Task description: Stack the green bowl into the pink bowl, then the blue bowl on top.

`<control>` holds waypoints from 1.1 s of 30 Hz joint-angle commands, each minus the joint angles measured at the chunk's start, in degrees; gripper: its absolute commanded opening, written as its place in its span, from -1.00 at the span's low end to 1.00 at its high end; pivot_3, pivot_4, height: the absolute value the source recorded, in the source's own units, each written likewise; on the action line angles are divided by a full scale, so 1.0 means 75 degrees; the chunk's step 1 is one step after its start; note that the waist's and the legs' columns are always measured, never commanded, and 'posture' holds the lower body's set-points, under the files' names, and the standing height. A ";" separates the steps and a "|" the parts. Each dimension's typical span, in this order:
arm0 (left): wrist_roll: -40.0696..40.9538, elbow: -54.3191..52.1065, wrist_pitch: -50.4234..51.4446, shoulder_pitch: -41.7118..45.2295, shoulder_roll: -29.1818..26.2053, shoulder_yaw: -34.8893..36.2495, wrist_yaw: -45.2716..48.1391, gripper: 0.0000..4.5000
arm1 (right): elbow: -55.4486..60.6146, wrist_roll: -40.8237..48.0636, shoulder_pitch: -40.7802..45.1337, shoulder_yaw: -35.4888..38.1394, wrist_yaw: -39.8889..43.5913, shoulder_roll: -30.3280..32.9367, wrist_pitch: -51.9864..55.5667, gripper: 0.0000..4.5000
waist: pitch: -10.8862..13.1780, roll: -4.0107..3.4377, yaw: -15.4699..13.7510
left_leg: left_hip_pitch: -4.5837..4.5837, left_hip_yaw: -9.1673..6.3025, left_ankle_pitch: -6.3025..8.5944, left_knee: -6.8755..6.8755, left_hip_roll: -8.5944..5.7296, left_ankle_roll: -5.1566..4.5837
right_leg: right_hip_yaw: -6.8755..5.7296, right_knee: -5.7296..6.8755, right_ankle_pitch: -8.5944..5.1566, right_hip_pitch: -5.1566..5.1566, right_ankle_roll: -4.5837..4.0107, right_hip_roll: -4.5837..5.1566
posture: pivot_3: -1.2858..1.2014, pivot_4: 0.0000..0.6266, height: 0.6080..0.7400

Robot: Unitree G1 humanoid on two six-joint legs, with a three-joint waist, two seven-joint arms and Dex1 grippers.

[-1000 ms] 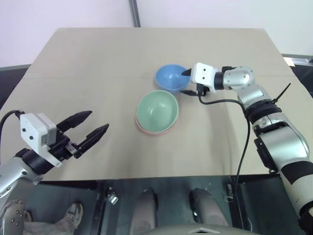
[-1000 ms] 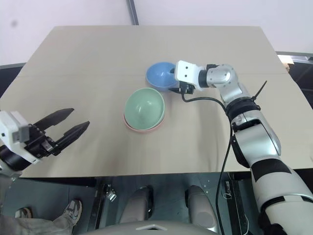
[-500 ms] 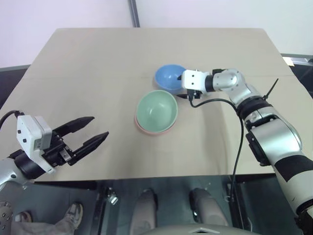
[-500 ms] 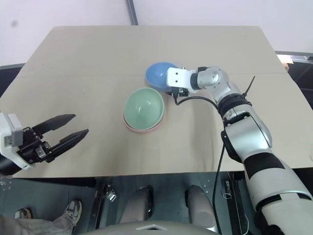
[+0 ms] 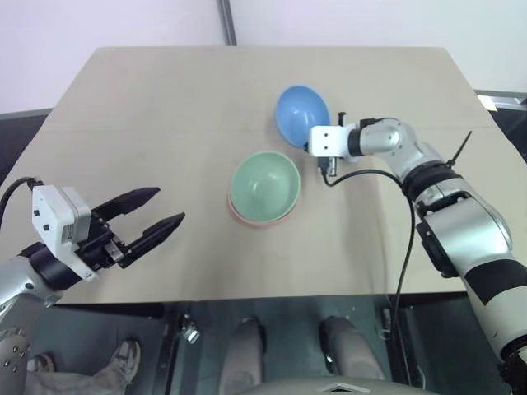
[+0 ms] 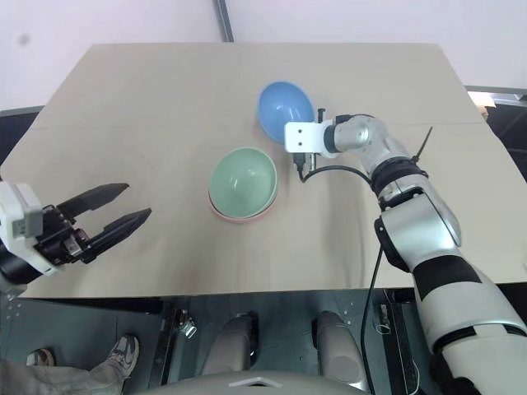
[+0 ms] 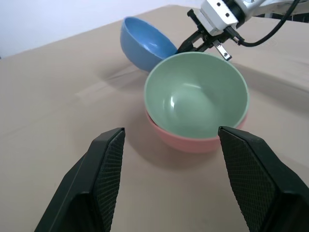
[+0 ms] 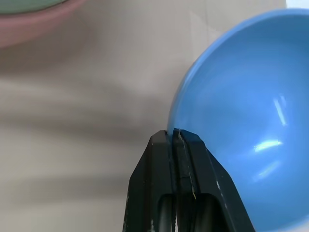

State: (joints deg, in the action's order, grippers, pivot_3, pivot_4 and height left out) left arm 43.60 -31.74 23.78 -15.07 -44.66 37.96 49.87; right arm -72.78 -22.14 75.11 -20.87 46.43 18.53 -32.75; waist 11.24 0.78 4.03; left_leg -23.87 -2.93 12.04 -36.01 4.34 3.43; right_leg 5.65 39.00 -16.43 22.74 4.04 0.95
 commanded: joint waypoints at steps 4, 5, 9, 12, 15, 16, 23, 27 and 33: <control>-0.0323 0.0508 -0.0347 0.0699 -0.0035 -0.0560 0.0108 0.45 | 0.2031 0.1848 -0.0009 0.1093 0.2169 0.0444 0.0487 -0.95 | 0.0004 -0.0006 0.0014 | -0.0001 -0.0001 0.0000 0.0003 0.0002 0.0000 | 0.0000 -0.0001 0.0000 0.0001 0.0000 -0.0001 | 0.03 -0.52 1.00; -0.0406 0.0710 -0.0418 0.0907 -0.0039 -0.0739 0.0167 0.45 | 0.3117 0.2359 -0.0339 0.1186 0.2737 0.0582 0.1070 -0.95 | 0.0005 -0.0009 -0.0010 | -0.0002 -0.0002 0.0000 0.0004 0.0002 0.0000 | -0.0001 0.0001 0.0000 0.0001 0.0000 -0.0001 | 0.03 -0.52 1.00; -0.0632 0.1295 -0.0606 0.1509 -0.0060 -0.1180 0.0375 0.45 | 0.6849 0.3483 -0.1586 0.1229 0.3611 0.1036 0.3361 -0.95 | 0.0005 -0.0010 -0.0063 | -0.0003 -0.0012 0.0000 0.0006 0.0002 0.0000 | -0.0011 -0.0001 0.0001 -0.0003 0.0001 0.0000 | 0.03 -0.52 1.00; -0.0755 0.1550 -0.0712 0.1784 -0.0061 -0.1392 0.0478 0.45 | 0.8771 0.3909 -0.2222 0.1167 0.3653 0.1253 0.4769 -0.95 | 0.0005 -0.0011 -0.0094 | -0.0004 -0.0012 0.0000 0.0005 0.0002 0.0000 | -0.0011 -0.0001 0.0000 -0.0003 0.0001 0.0000 | 0.03 -0.52 1.00; -0.0833 0.1709 -0.0776 0.1961 -0.0049 -0.1532 0.0558 0.45 | 1.0135 0.4052 -0.2809 0.0979 0.3600 0.1433 0.5700 -0.95 | 0.0005 -0.0009 -0.0096 | -0.0004 -0.0013 0.0000 -0.0002 0.0002 0.0000 | -0.0012 0.0007 0.0000 -0.0003 0.0001 -0.0001 | 0.03 -0.52 1.00; -0.0852 0.1737 -0.0789 0.1997 -0.0042 -0.1564 0.0573 0.45 | 1.0443 0.4052 -0.2982 0.0902 0.3576 0.1490 0.5902 -0.95 | 0.0005 -0.0010 -0.0092 | -0.0004 -0.0013 0.0000 -0.0007 0.0002 0.0000 | -0.0012 0.0009 0.0000 -0.0003 0.0001 -0.0002 | 0.03 -0.52 1.00; -0.0878 0.1692 -0.0774 0.2053 -0.0026 -0.1641 0.0579 0.45 | 1.0633 0.3455 -0.3446 0.0332 0.3284 0.1678 0.5996 -0.95 | 0.0003 -0.0006 -0.0093 | -0.0002 -0.0012 0.0000 -0.0021 0.0002 0.0000 | -0.0011 0.0013 0.0000 -0.0004 0.0003 -0.0002 | 0.03 -0.52 1.00; -0.0848 0.1595 -0.0757 0.1947 -0.0045 -0.1550 0.0540 0.45 | 1.0480 0.3338 -0.3339 0.0215 0.3313 0.1684 0.5728 -0.95 | 0.0002 -0.0005 -0.0094 | -0.0005 -0.0012 0.0000 -0.0021 0.0002 0.0000 | -0.0011 0.0011 -0.0001 -0.0004 0.0003 -0.0003 | 0.03 -0.52 1.00; -0.0836 0.1434 -0.0766 0.1722 -0.0026 -0.1429 0.0426 0.45 | 1.0936 0.3645 -0.3269 0.0117 0.3843 0.1781 0.5797 -0.95 | 0.0002 -0.0005 -0.0097 | -0.0006 -0.0013 0.0000 -0.0018 0.0002 -0.0001 | -0.0011 0.0008 -0.0001 -0.0004 0.0003 -0.0002 | 0.03 -0.52 1.00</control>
State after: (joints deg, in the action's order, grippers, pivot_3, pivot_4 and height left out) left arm 37.20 -18.67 19.08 -1.87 -44.62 24.97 53.36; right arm 6.35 4.14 48.87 -20.20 74.16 31.27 11.31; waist 11.26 0.75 3.31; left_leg -23.91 -3.03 12.04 -36.15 4.35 3.42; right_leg 5.57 39.07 -16.44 22.71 4.06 0.93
